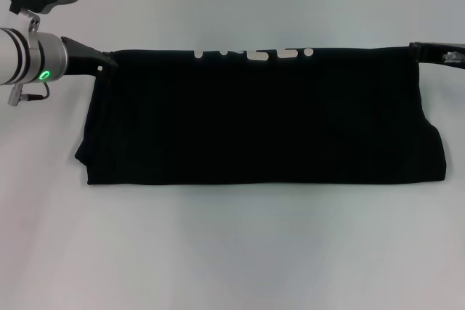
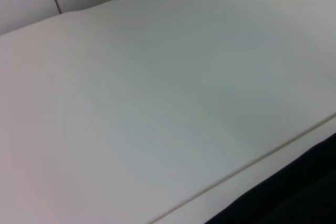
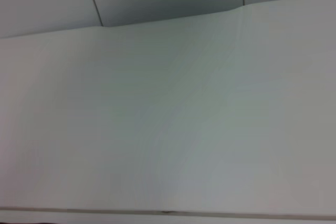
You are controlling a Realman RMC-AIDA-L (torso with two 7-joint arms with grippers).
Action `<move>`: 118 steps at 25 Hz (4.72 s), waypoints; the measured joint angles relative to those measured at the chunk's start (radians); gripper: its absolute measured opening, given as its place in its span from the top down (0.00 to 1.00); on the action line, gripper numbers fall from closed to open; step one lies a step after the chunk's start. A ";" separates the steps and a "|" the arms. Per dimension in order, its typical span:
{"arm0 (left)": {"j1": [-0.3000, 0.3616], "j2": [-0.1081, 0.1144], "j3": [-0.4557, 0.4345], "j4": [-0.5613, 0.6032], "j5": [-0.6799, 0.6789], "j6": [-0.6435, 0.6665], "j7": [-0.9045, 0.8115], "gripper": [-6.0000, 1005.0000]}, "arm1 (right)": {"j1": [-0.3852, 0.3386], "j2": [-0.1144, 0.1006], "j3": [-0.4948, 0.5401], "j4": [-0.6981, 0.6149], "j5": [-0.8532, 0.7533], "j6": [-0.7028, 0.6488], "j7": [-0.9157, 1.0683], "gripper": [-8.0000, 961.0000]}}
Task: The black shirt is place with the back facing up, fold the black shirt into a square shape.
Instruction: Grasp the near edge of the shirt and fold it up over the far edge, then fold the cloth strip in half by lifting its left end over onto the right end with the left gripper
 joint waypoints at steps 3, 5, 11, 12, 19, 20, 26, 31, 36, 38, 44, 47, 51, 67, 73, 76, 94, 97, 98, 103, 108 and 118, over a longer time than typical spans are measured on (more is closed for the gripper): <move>0.000 0.000 0.000 -0.001 0.001 -0.002 -0.001 0.96 | 0.000 0.002 0.000 0.000 0.000 0.011 0.000 0.97; 0.000 0.000 0.000 -0.002 0.001 -0.003 -0.002 0.96 | 0.000 0.002 0.000 0.002 0.000 0.017 0.000 0.98; 0.000 0.002 0.000 -0.005 0.001 -0.003 0.002 0.96 | -0.001 -0.003 0.000 0.003 0.000 0.012 0.008 0.98; 0.000 0.003 0.000 -0.005 0.001 -0.003 0.002 0.96 | -0.002 -0.004 0.000 0.003 0.000 0.010 0.009 0.98; -0.003 0.000 0.001 -0.013 0.001 -0.004 0.002 0.96 | -0.008 -0.007 0.000 0.003 -0.001 0.009 0.010 0.98; -0.005 0.000 0.001 -0.014 0.001 -0.004 0.002 0.96 | -0.008 -0.007 0.000 0.003 -0.001 0.010 0.010 0.98; -0.013 -0.001 0.002 -0.014 0.001 -0.004 0.002 0.96 | -0.006 -0.006 0.000 0.007 0.000 0.012 0.007 0.98; -0.020 -0.004 0.002 -0.017 0.001 -0.004 0.001 0.96 | -0.005 -0.003 0.000 0.009 0.000 0.014 0.008 0.98; -0.024 -0.018 0.026 -0.023 0.007 -0.023 -0.002 0.96 | -0.009 -0.001 0.000 0.008 0.000 -0.005 0.009 0.98; -0.023 -0.021 0.028 -0.023 0.010 -0.033 -0.010 0.96 | -0.013 -0.001 0.000 0.005 0.000 -0.015 0.011 0.92; -0.012 -0.022 0.021 -0.020 0.041 -0.079 -0.112 0.86 | -0.024 -0.006 0.005 -0.003 0.000 -0.011 0.015 0.72; 0.008 -0.017 0.014 0.013 0.049 -0.083 -0.200 0.77 | -0.033 -0.012 0.005 -0.023 0.000 -0.046 0.047 0.60; 0.062 -0.016 0.013 0.110 0.045 0.002 -0.299 0.59 | -0.053 -0.034 0.006 -0.055 0.002 -0.182 0.098 0.52; 0.226 -0.030 0.035 0.386 0.049 0.491 -0.367 0.10 | -0.120 -0.053 0.001 -0.121 0.009 -0.499 0.151 0.13; 0.192 -0.031 0.035 0.354 0.046 0.509 -0.417 0.10 | -0.121 -0.052 -0.008 -0.123 0.004 -0.500 0.157 0.13; 0.144 -0.013 0.028 0.296 0.044 0.554 -0.474 0.10 | -0.121 -0.056 -0.023 -0.125 0.004 -0.500 0.171 0.13; 0.116 -0.008 0.034 0.163 0.051 0.426 -0.500 0.10 | -0.128 -0.053 -0.045 -0.119 0.001 -0.474 0.172 0.13; 0.116 -0.008 0.036 0.156 0.052 0.424 -0.495 0.10 | -0.131 -0.053 -0.045 -0.119 0.002 -0.474 0.172 0.13; 0.116 -0.009 0.036 0.155 0.052 0.423 -0.495 0.11 | -0.133 -0.053 -0.045 -0.118 0.003 -0.474 0.172 0.13; 0.117 -0.008 0.037 0.144 0.059 0.412 -0.494 0.11 | -0.134 -0.052 -0.045 -0.118 0.002 -0.474 0.172 0.13; 0.117 -0.008 0.037 0.144 0.075 0.403 -0.494 0.11 | -0.134 -0.051 -0.044 -0.118 0.002 -0.474 0.172 0.13; 0.114 -0.009 0.044 0.135 0.078 0.404 -0.471 0.12 | -0.133 -0.050 -0.044 -0.118 0.003 -0.474 0.172 0.13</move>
